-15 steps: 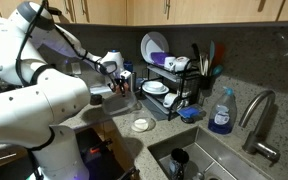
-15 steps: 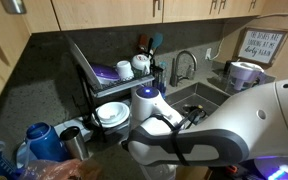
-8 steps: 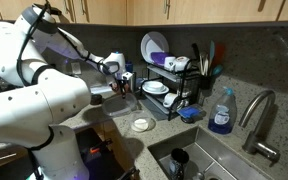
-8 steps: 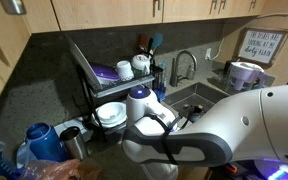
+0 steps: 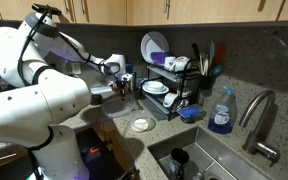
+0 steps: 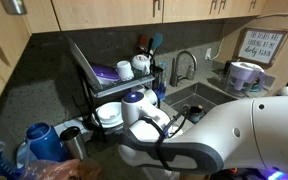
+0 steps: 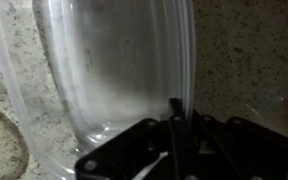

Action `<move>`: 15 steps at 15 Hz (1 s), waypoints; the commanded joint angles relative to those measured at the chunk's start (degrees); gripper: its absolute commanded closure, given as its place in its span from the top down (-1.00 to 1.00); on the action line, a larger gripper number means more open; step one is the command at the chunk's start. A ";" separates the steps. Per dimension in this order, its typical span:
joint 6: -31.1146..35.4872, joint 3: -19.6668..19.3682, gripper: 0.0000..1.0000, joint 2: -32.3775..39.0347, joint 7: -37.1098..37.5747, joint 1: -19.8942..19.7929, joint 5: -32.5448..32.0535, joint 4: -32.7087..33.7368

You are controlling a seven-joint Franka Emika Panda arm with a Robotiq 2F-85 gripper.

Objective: Transfer the contents in the rectangular bowl to the circular one

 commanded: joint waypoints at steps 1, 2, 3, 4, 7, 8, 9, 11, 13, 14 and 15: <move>-4.01 -0.74 -0.97 -2.75 -0.77 -0.98 0.55 3.06; -4.59 -0.88 -0.97 -3.24 -0.71 -1.04 0.51 3.50; -5.24 -1.05 -0.97 -3.78 -0.55 -1.10 0.34 3.96; -5.73 -1.17 -0.97 -4.22 -0.54 -1.16 0.30 4.35; -7.37 -1.62 -0.97 -5.61 -0.38 -1.37 -0.03 5.61; -7.90 -1.75 -0.97 -6.06 -0.39 -1.44 -0.08 6.01; -8.33 -1.84 -0.97 -6.45 -0.36 -1.53 -0.11 6.40; -9.12 -2.01 -0.97 -7.07 -0.37 -1.72 -0.12 7.09; -9.82 -2.33 -0.97 -7.63 -0.39 -1.78 -0.11 7.60; -10.08 -2.49 -0.87 -7.87 -0.36 -1.80 -0.09 7.80; -10.32 -2.65 -0.69 -8.11 -0.36 -1.79 -0.07 7.97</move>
